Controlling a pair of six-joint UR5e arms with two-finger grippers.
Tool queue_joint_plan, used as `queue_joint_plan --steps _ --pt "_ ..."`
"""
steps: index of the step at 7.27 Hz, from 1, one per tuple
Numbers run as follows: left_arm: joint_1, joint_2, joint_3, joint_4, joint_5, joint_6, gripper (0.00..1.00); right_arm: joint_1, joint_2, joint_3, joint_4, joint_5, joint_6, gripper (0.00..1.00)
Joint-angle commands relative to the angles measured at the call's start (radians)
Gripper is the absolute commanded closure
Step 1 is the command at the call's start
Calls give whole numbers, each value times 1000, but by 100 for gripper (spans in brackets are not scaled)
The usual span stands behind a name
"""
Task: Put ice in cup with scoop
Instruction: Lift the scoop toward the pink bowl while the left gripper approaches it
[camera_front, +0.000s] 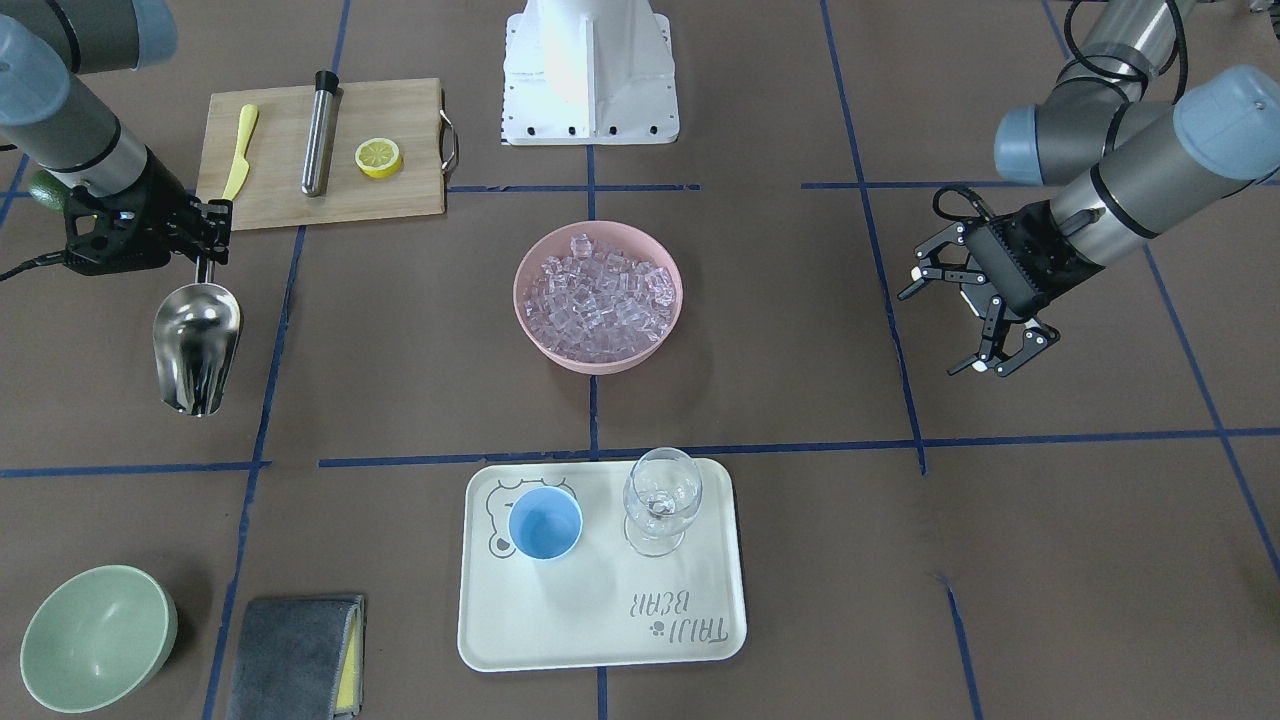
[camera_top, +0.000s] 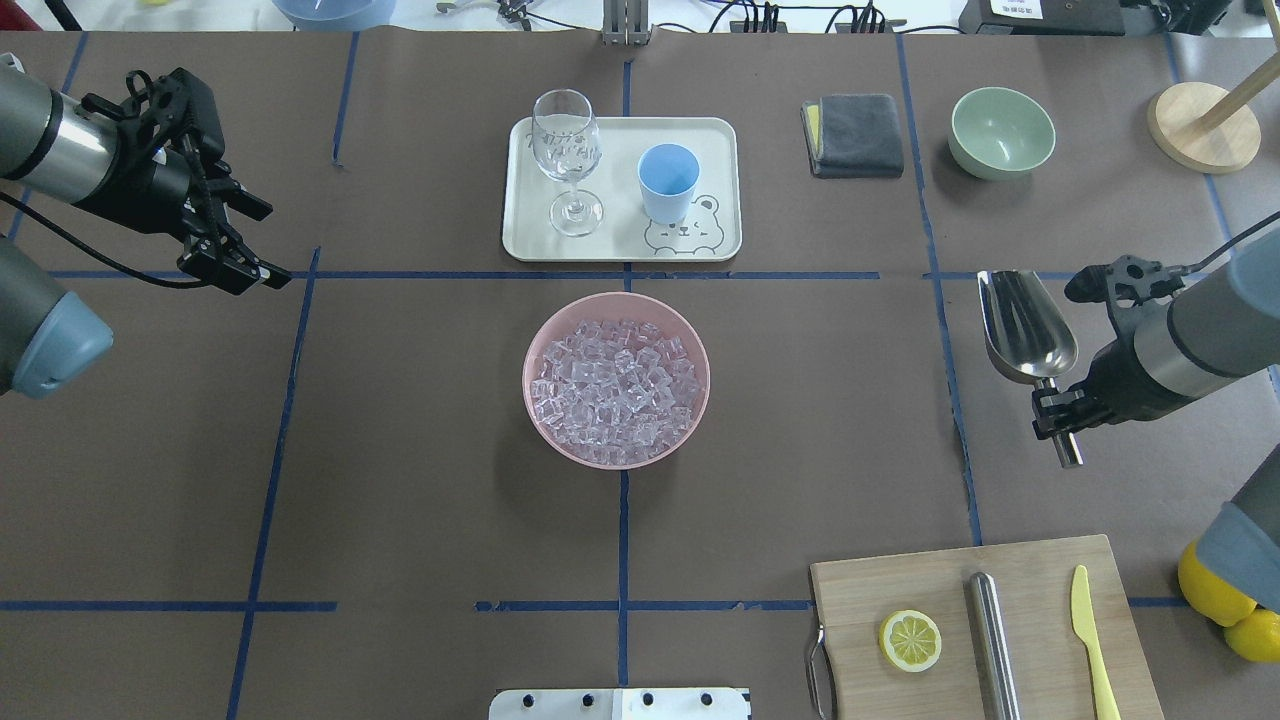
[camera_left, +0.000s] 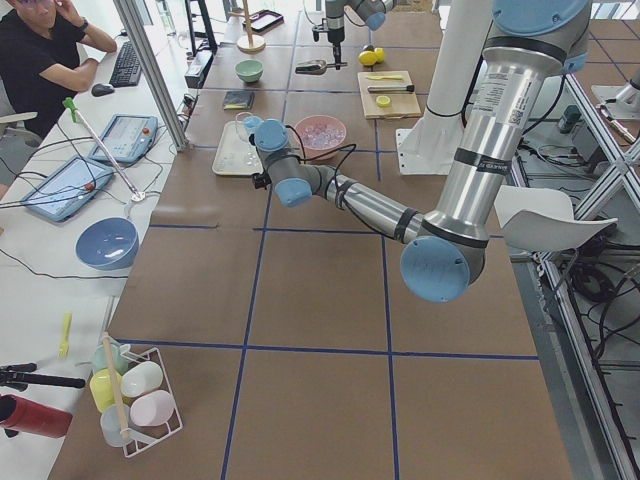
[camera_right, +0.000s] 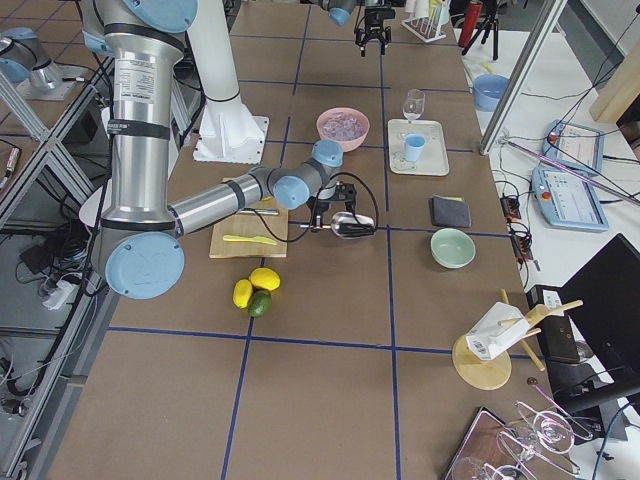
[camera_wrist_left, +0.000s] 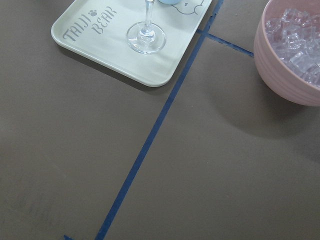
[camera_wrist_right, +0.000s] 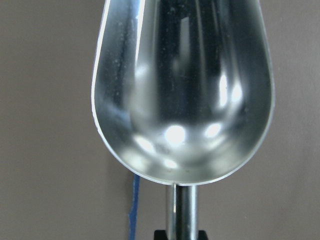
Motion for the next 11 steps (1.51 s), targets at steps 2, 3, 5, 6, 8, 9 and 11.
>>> queue_joint_plan --steps 2,3,5,6,8,9,11 --pt "2 -16 -10 0 0 -34 0 61 57 79 -12 -2 -3 100" --pt "2 -27 -9 0 0 -39 0 55 122 82 -93 -13 -13 100" --pt "43 -29 3 -92 3 -31 0 2 169 82 -161 -104 -118 100" --pt "54 -24 11 -168 5 -39 0 9 236 80 -331 -119 -266 100" --pt "83 -26 17 -171 8 -40 0 -15 434 80 -627 -197 -496 100" --pt "92 -29 19 -171 8 -40 0 -20 462 80 -629 -218 -530 100" --pt "142 -30 19 -175 9 -30 0 -20 483 82 -629 -238 -694 100"
